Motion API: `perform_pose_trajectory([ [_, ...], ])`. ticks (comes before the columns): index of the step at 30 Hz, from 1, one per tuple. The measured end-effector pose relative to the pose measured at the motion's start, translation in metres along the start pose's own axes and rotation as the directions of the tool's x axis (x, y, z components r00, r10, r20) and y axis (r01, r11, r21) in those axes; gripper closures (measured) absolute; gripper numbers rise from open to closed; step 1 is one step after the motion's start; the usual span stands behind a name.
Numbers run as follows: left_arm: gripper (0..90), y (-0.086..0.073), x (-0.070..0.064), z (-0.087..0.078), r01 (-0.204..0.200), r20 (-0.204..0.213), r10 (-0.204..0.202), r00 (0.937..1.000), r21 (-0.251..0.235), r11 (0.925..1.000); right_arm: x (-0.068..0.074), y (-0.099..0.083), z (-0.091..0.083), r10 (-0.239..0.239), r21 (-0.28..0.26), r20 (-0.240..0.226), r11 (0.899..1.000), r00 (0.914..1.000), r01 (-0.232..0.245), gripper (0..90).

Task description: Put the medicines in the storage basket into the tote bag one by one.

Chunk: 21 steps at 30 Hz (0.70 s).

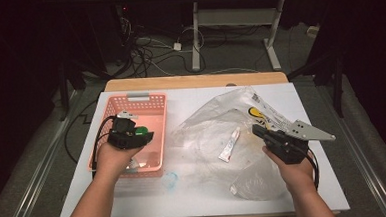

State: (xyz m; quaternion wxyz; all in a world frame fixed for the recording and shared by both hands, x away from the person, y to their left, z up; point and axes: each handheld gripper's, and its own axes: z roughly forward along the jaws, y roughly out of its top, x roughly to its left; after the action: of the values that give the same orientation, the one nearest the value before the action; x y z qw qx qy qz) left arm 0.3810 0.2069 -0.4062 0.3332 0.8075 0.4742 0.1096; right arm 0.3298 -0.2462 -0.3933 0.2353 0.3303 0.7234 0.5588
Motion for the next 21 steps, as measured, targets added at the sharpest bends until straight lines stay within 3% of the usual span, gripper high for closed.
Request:
perform_pose_trajectory([
  [16,49.5,-0.033,-0.016,-0.018,-0.030,-0.025,0.028,0.9993,-0.079,0.9964,0.002,-0.002,0.002,-0.001,0.011,0.001,1.000,1.0000,0.001,90.0],
  [21,49.5,-0.043,-0.019,-0.017,-0.006,0.003,0.007,1.0000,-0.120,0.9927,0.002,-0.003,0.002,-0.005,0.015,0.000,1.000,1.0000,0.005,90.0],
])
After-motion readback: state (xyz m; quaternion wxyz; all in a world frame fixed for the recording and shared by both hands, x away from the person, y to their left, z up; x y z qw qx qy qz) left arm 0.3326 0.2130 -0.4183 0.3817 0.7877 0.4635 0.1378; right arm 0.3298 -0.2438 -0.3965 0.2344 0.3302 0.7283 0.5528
